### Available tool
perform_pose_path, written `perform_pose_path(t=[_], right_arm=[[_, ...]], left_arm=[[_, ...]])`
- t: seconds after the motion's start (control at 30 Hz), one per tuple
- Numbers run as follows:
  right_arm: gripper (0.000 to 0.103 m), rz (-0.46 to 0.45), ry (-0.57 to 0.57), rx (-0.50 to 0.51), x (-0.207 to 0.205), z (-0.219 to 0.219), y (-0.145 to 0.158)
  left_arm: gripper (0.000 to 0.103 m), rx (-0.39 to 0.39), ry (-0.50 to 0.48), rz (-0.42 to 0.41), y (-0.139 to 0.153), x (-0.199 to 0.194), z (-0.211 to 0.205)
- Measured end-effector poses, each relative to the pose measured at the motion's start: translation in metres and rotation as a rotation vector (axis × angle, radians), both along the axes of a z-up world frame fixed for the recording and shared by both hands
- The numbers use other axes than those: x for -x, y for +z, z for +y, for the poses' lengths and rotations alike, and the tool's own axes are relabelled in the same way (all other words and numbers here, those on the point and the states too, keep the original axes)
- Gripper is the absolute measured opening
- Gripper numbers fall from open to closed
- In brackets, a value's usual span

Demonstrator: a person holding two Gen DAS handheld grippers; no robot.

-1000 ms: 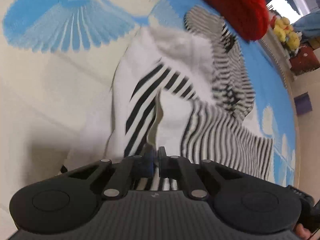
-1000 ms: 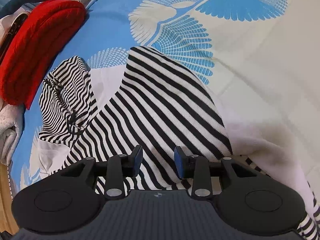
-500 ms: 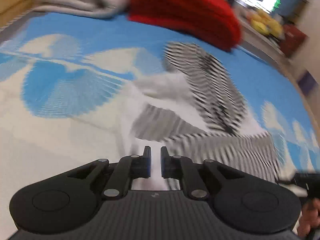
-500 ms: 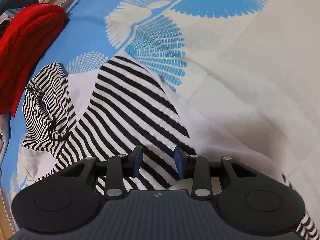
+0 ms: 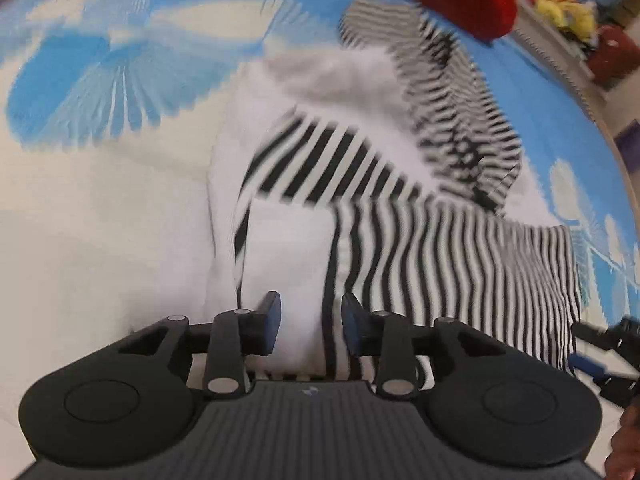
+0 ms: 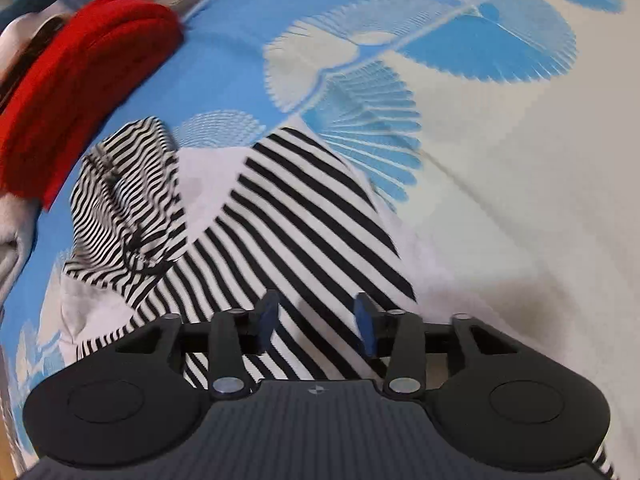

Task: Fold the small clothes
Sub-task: 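Grasp the shirt hem with the left gripper and lift it toward the collar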

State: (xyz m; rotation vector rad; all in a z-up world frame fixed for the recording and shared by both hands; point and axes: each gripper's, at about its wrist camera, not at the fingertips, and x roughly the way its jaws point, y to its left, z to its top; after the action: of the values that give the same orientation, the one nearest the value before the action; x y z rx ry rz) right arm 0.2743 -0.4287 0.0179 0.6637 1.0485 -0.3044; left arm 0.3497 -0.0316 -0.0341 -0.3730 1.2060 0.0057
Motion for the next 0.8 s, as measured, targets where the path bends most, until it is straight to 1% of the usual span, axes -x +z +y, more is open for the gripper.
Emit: perform_pose_path(t=[0.03,0.07,0.1,0.13,0.2,0.3,0.37,0.43,0.5,0.57,0.63,0.73,0.8], right_arm=[[0.051,0.027,0.008,-0.037,0.000,-0.002,-0.007],[0.051,0.059,0.007,-0.058,0.000,-0.003,-0.015],[0.051,0.079,0.000,-0.058,0.001,-0.004,-0.018],[0.051,0.080,-0.004,-0.044,0.003,-0.004,-0.018],[0.051,0.058,0.012,-0.010,0.003,-0.002,-0.008],[0.051,-0.008,0.044,0.059,0.006,0.000,0.012],[0.051,-0.040,0.066,0.128,0.009,0.000,0.023],[0.051,-0.061,0.077,0.187,0.011,0.000,0.032],[0.051,-0.078,0.083,0.240,0.014,-0.003,0.039],[0.051,-0.099,0.096,0.293,0.017,-0.004,0.046],[0.051,-0.119,0.108,0.342,0.023,-0.005,0.053],[0.051,-0.143,0.128,0.387,0.028,-0.005,0.058],[0.053,-0.162,0.155,0.406,0.032,-0.005,0.061]], left_arm=[[0.036,0.040,0.036,0.021,-0.006,-0.001,0.004],[0.036,0.043,0.049,0.016,-0.004,-0.001,0.006],[0.037,0.022,0.039,0.002,0.001,0.000,0.004],[0.037,-0.007,0.021,-0.027,0.007,0.001,0.000],[0.037,-0.066,-0.011,-0.105,0.022,0.002,-0.007],[0.037,-0.117,-0.034,-0.195,0.033,0.003,-0.016],[0.043,-0.141,-0.036,-0.240,0.038,0.003,-0.021],[0.045,-0.146,-0.034,-0.285,0.044,0.003,-0.024],[0.051,-0.146,-0.031,-0.323,0.051,0.004,-0.027],[0.067,-0.144,-0.023,-0.366,0.058,0.005,-0.029],[0.073,-0.158,-0.017,-0.409,0.064,0.007,-0.034],[0.074,-0.189,-0.050,-0.474,0.076,0.012,-0.044],[0.074,-0.216,-0.090,-0.539,0.086,0.017,-0.054]])
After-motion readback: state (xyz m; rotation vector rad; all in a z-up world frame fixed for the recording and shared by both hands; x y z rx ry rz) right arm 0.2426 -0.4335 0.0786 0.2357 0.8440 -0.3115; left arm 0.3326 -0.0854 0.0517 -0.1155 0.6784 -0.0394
